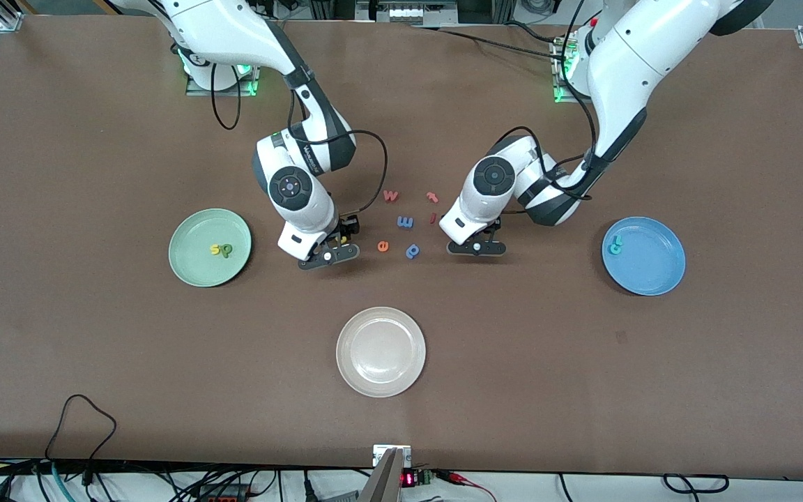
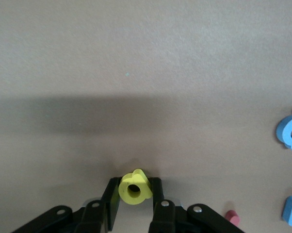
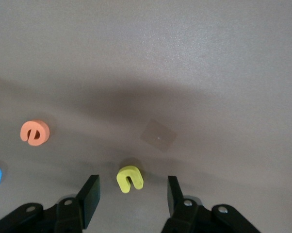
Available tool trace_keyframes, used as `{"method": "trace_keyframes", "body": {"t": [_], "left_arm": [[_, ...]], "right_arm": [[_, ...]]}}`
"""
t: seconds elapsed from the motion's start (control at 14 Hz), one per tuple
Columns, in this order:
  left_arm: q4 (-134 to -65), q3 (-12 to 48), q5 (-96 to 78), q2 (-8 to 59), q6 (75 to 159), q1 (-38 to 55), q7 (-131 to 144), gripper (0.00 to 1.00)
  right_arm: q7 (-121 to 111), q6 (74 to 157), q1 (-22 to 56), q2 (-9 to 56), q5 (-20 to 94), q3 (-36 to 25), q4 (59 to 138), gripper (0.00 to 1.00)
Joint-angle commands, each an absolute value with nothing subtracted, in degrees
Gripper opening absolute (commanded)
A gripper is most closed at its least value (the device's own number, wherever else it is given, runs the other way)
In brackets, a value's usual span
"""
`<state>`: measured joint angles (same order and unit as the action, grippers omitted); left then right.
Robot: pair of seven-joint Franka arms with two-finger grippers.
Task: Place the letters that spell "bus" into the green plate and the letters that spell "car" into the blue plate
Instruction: 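Reach the right gripper to the yellow n while the left gripper grasps yellow a, then place the n on the green plate while the left gripper places a on blue plate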
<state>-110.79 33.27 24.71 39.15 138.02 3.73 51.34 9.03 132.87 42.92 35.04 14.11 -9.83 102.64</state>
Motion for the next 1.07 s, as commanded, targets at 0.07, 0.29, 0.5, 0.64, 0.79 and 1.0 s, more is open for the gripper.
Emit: {"method": "trace_keyframes", "body": {"t": [0.07,0.29,0.5,0.64,0.79,1.0], "left_arm": [[-108.4,32.0,25.8,34.8,126.0,3.3,49.6,0.18],[-106.0,32.1,25.8,32.2,116.8,-1.0,39.7,0.18],[-106.1,32.1,25.8,28.8,112.3,-9.7,24.0,0.19],[-106.2,31.6,26.2,28.1,110.1,-14.4,15.2,0.19],[-106.9,31.6,29.9,28.1,109.2,-19.8,10.7,0.26],[-107.1,31.9,29.8,28.7,109.2,-22.1,10.4,1.0]], "right_arm": [[9.0,133.0,44.3,37.3,15.6,-10.3,100.9,0.54],[9.1,134.1,45.1,38.8,15.5,-10.3,100.7,0.5],[10.2,134.4,45.4,39.3,15.4,-10.3,100.5,0.5],[10.2,134.5,45.3,39.5,15.3,-10.3,100.5,0.48],[10.1,134.4,45.1,39.7,15.3,-10.3,100.5,0.35],[10.2,134.5,44.8,40.3,15.2,-10.4,100.6,0.12]]}}
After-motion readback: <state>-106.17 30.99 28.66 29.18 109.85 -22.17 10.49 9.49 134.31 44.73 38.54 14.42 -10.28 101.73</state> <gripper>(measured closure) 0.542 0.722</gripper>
